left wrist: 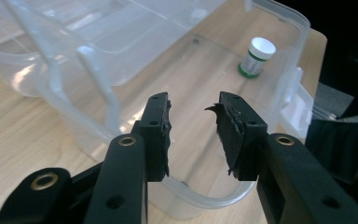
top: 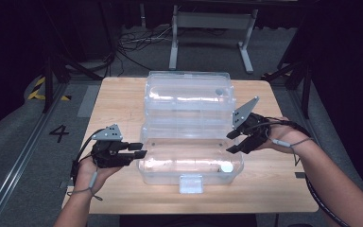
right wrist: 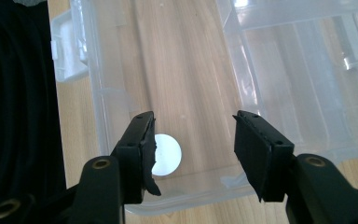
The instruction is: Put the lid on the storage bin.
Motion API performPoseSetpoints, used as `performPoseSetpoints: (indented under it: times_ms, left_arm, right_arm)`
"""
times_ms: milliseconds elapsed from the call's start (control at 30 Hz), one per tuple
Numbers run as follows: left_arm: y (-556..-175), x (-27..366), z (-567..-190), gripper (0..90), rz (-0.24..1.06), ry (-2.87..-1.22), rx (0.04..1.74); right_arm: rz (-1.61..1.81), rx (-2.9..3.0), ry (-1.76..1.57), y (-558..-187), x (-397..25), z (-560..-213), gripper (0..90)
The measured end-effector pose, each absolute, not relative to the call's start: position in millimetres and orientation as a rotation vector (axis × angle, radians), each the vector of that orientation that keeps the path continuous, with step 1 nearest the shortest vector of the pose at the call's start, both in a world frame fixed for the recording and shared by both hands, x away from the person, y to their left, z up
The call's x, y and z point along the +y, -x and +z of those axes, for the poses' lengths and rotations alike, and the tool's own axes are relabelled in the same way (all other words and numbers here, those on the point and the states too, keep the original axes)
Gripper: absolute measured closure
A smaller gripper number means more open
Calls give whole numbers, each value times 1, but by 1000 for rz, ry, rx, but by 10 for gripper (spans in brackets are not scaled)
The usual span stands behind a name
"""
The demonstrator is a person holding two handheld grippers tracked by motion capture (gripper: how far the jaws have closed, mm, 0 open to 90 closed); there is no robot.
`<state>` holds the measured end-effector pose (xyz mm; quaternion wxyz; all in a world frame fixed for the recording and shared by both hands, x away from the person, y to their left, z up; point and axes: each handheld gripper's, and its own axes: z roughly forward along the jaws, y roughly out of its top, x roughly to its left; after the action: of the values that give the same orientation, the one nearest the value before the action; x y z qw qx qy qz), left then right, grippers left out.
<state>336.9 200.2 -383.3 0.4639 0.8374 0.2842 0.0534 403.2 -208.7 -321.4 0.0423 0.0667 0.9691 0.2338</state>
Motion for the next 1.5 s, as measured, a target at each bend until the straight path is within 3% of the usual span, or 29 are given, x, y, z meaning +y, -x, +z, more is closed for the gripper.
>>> performPoseSetpoints:
  times_ms: [567,833,1133,1500]
  left_arm:
    - [-332,178,-408,637,16,-2170,597]
    - [-330,180,-405,631,-14,-2129,561]
    - [-325,166,-414,631,-47,-2223,508]
    - [-323,163,-422,706,-34,-2255,504]
  right_arm:
    - [811,2924,-238,-414,-206,-313,486]
    - [821,2926,-243,-416,-203,-315,485]
    - [871,2891,-267,-418,-201,-309,481]
    - [1005,2825,-296,-427,-192,-303,479]
